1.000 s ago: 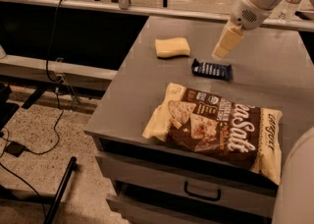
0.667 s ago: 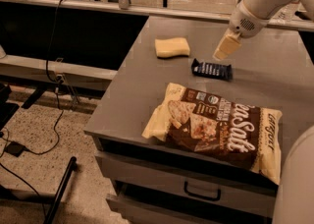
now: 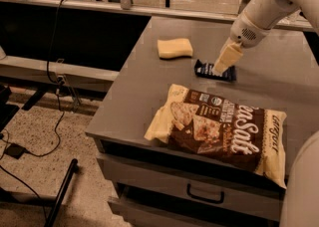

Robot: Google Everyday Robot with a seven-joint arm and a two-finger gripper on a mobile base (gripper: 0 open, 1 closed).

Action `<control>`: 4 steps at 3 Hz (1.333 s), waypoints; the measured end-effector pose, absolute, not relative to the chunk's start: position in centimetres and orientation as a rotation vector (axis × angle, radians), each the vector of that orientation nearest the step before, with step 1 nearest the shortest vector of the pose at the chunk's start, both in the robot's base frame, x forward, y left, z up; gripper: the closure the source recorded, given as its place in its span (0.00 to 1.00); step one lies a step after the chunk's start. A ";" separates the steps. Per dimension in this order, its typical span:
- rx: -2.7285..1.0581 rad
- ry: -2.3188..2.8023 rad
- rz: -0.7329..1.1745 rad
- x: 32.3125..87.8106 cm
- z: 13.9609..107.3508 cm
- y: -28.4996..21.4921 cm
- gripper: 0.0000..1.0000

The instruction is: Pick rxbar blueberry

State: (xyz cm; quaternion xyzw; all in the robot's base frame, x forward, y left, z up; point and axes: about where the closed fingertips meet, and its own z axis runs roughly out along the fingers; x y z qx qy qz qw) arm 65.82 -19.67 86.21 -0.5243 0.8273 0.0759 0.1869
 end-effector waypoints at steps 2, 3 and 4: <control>-1.502 2.332 0.260 65.3 85.1 -19.0 0.21; -1.519 2.338 0.282 65.1 84.4 -18.7 0.44; -1.541 2.345 0.302 65.0 83.8 -18.2 0.75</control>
Offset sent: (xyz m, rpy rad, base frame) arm -0.0119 0.0058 -0.0093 0.0212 0.0432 0.0345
